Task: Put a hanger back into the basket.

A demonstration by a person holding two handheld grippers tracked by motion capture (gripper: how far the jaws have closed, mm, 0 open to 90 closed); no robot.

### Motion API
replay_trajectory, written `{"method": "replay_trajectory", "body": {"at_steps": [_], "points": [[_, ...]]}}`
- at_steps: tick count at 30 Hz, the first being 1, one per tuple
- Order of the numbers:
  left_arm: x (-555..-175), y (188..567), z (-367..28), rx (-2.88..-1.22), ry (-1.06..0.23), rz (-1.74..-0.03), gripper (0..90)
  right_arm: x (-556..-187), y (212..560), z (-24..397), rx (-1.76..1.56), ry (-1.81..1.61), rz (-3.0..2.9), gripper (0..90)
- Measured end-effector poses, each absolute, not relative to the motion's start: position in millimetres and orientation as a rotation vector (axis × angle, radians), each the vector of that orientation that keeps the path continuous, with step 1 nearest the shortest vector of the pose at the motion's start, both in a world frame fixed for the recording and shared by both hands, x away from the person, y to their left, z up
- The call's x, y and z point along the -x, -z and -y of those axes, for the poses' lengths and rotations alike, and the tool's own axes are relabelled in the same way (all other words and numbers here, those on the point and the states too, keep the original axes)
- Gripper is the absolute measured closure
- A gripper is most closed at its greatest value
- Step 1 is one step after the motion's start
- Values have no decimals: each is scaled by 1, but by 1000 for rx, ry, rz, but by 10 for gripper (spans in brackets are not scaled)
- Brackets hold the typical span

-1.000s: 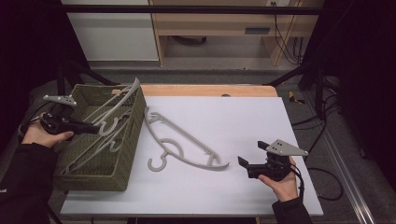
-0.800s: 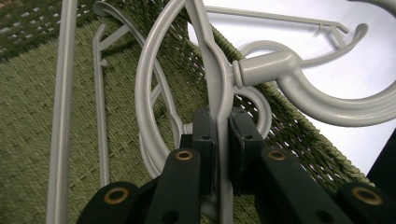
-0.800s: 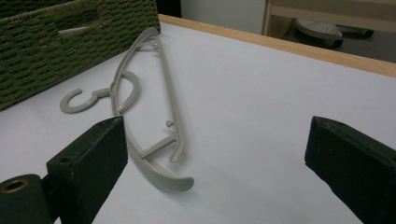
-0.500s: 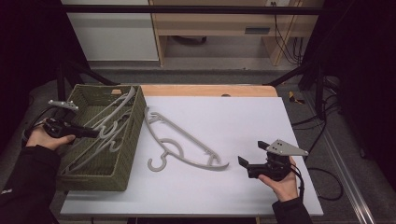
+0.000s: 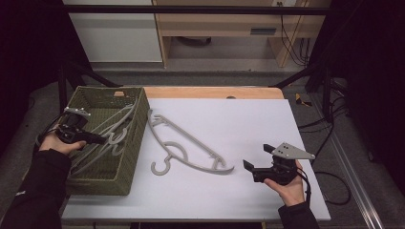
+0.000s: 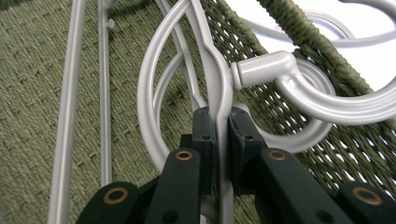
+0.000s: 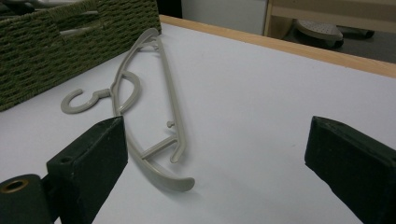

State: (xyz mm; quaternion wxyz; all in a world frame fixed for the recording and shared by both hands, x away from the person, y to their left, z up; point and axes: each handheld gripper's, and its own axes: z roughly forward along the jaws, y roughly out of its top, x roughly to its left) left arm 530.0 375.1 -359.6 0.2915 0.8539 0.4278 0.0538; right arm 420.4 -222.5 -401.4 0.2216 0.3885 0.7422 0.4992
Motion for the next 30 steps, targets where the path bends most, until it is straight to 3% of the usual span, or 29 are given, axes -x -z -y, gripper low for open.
{"method": "replay_trajectory", "body": {"at_steps": [17, 22, 30], "points": [[-531, 385, -377, -2349, -133, -1194, 811, -420, 401, 222, -1068, -1382, -2051, 60], [-525, 379, -377, -2338, -196, -1202, 699, -420, 401, 222, -1069, -1383, -2054, 60], [-495, 344, -378, -2149, -385, -1119, 496, -420, 400, 220, -1069, -1378, -2053, 62]]}}
